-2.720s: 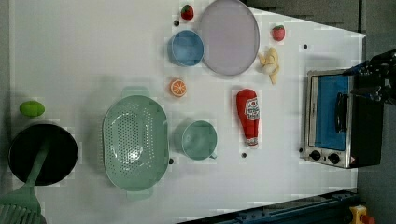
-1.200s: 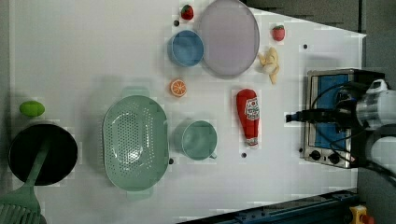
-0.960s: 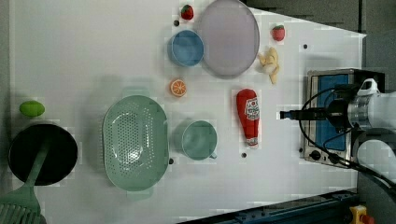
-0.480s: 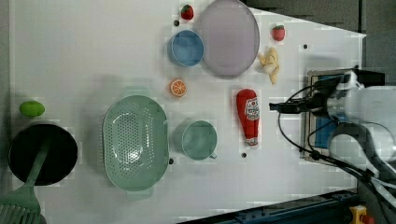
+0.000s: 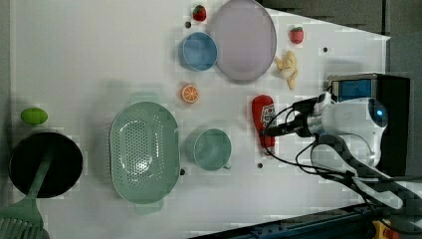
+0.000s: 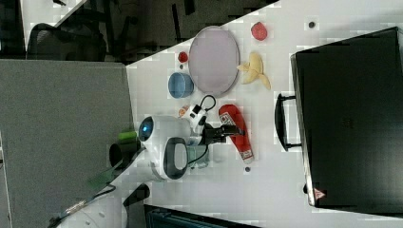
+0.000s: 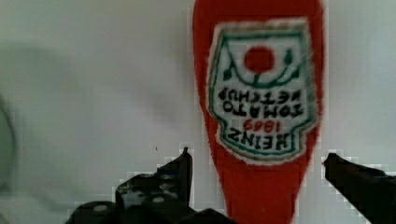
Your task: Pick Ketchup from the table and place it in strainer.
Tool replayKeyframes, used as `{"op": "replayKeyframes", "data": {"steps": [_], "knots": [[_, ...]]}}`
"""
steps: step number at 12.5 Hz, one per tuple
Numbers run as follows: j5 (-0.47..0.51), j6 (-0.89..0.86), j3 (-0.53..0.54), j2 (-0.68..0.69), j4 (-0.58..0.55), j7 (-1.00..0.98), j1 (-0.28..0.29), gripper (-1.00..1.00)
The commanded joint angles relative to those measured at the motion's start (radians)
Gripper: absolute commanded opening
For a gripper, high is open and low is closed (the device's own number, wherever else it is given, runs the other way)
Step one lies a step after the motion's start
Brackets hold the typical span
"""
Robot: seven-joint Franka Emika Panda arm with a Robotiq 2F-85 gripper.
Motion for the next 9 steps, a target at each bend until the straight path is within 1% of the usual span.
{"op": "replayKeyframes", "data": {"steps": [1,3,4,7,9], "knots": [[-0.001,0.101,-0.001,0.002,0.014,-0.042,0.007,1.0],[-0.001,0.126,-0.002,0.028,0.007,-0.04,0.007,1.0],[-0.001,0.135,-0.003,0.035,0.005,-0.04,0.007,0.92],[-0.001,0.159,-0.003,0.035,0.0,-0.036,0.006,0.21],[-0.001,0.157,-0.004,0.006,0.004,-0.037,0.005,0.18]]}}
